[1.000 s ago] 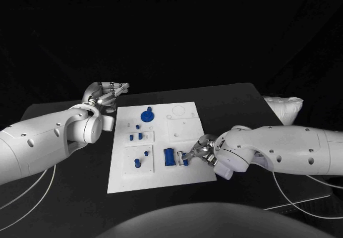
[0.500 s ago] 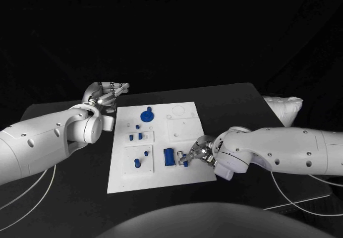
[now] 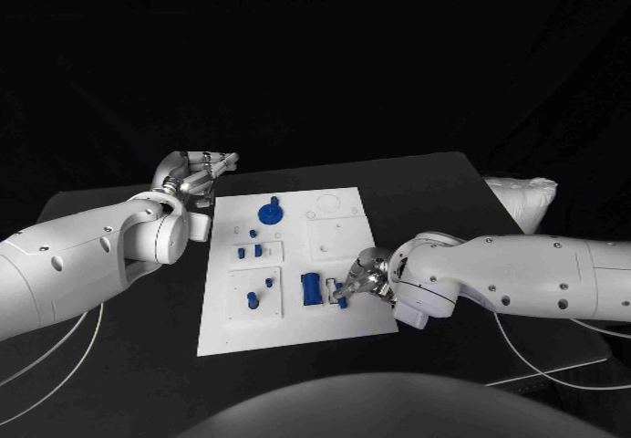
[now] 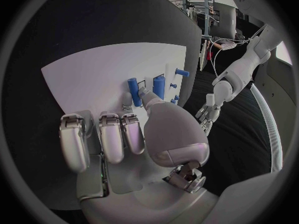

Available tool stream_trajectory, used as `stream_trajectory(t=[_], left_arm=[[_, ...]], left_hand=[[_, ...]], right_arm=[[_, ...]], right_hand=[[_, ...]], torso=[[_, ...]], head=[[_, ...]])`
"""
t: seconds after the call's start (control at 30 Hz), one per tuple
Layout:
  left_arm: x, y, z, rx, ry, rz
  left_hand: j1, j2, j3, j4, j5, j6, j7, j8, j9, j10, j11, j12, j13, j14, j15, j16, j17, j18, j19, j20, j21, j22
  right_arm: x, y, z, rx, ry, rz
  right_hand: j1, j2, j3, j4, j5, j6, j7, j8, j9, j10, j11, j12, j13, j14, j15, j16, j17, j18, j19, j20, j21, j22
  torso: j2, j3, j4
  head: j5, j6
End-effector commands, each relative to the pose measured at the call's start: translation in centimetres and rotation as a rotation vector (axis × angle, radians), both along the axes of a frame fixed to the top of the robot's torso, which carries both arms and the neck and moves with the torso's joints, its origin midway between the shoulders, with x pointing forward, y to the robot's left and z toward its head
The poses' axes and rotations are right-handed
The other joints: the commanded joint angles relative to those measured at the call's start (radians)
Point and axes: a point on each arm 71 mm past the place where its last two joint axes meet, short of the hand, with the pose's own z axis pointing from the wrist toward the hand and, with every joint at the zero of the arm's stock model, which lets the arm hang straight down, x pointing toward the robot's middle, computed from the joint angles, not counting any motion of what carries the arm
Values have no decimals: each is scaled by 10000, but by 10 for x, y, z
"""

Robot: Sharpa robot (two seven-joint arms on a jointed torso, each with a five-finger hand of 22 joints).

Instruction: Assemble the parts on the task board

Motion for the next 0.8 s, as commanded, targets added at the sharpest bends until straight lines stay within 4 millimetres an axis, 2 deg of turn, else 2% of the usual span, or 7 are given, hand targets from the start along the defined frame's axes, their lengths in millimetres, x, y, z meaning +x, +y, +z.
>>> stream_trajectory(t=[0.03,0.07,0.2,0.43,0.63,0.8], left_arm=[[0,-3,1,-50,-26,-203],[0,-3,1,-48,-26,-203],[0,-3,1,-44,-23,-206],[0,-2,1,-37,-17,-198],[-1,-1,1,-37,-10,-199],[-1,-1,1,-29,-8,-191]], left_hand=[[-33,93,-51,-11,34,-59,-42,33,13,-50,16,31,17,975,35,0,2502,-31,9,34,-47,2161],[-33,93,-51,-11,34,-59,-42,33,13,-50,16,31,17,975,35,0,2502,-31,9,34,-47,2161],[-33,93,-51,-11,34,-59,-42,33,13,-50,16,31,17,975,35,0,2502,-31,9,34,-47,2161],[-33,93,-51,-11,34,-59,-42,33,13,-50,16,31,17,975,35,0,2502,-31,9,34,-47,2161],[-33,93,-51,-11,34,-59,-42,33,13,-50,16,31,17,975,35,0,2502,-31,9,34,-47,2161],[-33,93,-51,-11,34,-59,-42,33,13,-50,16,31,17,975,35,0,2502,-31,9,34,-47,2161]], right_arm=[[-6,-9,-11,-688,521,-94],[-6,-9,-11,-662,519,-125],[-6,-9,-10,-513,530,-293],[-7,-13,-10,-59,603,-827],[-9,-17,-9,436,704,-1334],[-10,-19,-9,882,810,-1643]], right_hand=[[403,160,329,-215,274,201,-34,-915,-322,1046,-52,28,2626,1077,-77,63,2635,-142,1046,-59,46,2629],[496,132,491,-313,392,356,-8,-1097,-473,1046,-37,28,2626,1077,-66,63,2635,-142,1046,-69,46,2629],[580,86,821,-440,617,666,4,-1505,-789,1046,-19,28,2626,1077,-45,63,2635,-142,1046,-42,46,2629],[616,-29,1136,-574,734,973,28,-1958,-1120,1046,0,28,2626,1077,-29,63,2635,-142,1046,-20,46,2629],[583,-94,1234,-588,738,1076,54,-2190,-1292,1046,24,28,2626,1077,-11,63,2635,-142,1046,-4,46,2629],[564,-120,1262,-585,709,1144,57,-2268,-1357,1046,29,28,2626,1077,-7,63,2635,-142,1046,1,46,2629]], torso=[[-4,-3,0],[-3,1,0],[-5,6,1],[2,5,-2],[10,6,-7],[3,0,6]], head=[[-11,0],[-5,0],[-6,0],[4,0],[50,0],[59,0]])
